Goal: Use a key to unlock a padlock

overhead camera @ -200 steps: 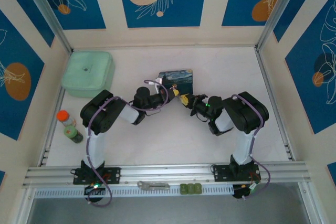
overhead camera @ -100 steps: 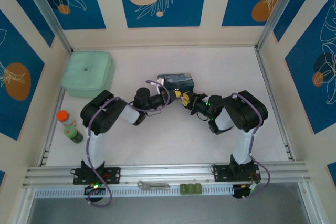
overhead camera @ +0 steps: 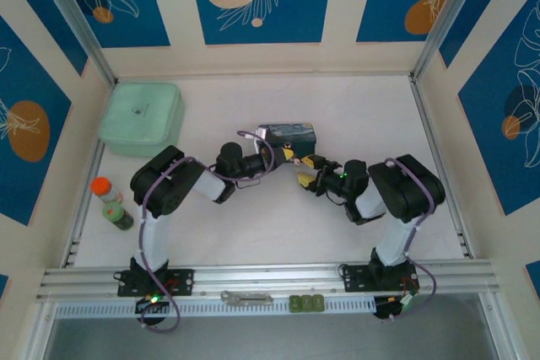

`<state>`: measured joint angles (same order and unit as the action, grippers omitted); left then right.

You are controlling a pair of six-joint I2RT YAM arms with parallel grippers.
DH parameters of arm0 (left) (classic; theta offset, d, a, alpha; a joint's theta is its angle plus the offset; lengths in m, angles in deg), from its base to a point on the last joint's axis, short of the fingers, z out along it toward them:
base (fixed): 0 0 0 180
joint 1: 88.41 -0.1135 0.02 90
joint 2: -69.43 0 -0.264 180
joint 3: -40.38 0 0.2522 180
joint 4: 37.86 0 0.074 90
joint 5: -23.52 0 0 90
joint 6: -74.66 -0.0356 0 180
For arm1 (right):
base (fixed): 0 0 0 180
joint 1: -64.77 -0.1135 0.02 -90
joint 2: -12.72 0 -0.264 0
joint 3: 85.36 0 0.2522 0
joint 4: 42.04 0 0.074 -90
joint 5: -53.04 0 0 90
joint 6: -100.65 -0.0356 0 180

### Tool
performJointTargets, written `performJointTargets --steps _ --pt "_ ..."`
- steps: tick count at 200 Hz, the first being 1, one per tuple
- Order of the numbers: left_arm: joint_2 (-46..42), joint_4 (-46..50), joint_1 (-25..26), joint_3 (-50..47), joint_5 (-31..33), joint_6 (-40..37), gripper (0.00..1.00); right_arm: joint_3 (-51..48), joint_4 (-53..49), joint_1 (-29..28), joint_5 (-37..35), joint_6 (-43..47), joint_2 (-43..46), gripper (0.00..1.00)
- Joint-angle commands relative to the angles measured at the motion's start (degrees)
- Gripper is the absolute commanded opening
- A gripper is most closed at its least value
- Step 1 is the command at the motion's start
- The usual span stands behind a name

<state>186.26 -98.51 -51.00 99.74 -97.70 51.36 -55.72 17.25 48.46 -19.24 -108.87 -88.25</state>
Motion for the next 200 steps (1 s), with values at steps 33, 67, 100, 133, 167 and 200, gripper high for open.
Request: performJointTargets --steps 33,67,100,133,167,200 --pt "2.52 -3.87 -0.45 -1.58 2.46 1.77 0.00 4.90 -55.43 9.18 2.65 21.74 26.83 0.53" --pt "1.19 5.00 -0.41 -1.33 4.23 -0.56 0.00 13.35 -79.55 13.59 -1.89 42.19 39.13 0.58" --pt "-0.61 13.77 -0.38 -1.40 6.71 -3.07 0.00 15.39 -80.82 14.73 -0.94 47.91 38.87 0.58" --pt "-1.59 17.64 -0.24 -2.33 8.40 -4.12 0.00 15.51 -77.21 14.52 0.95 48.75 35.97 0.58" --pt "-2.95 15.58 -0.32 -5.10 8.98 -2.57 0.38 19.99 -81.54 12.07 -0.93 57.57 34.45 0.58" --pt "-5.95 13.76 -0.57 -9.60 10.31 -0.98 0.73 25.03 -87.38 7.71 -6.24 66.38 34.43 0.58"
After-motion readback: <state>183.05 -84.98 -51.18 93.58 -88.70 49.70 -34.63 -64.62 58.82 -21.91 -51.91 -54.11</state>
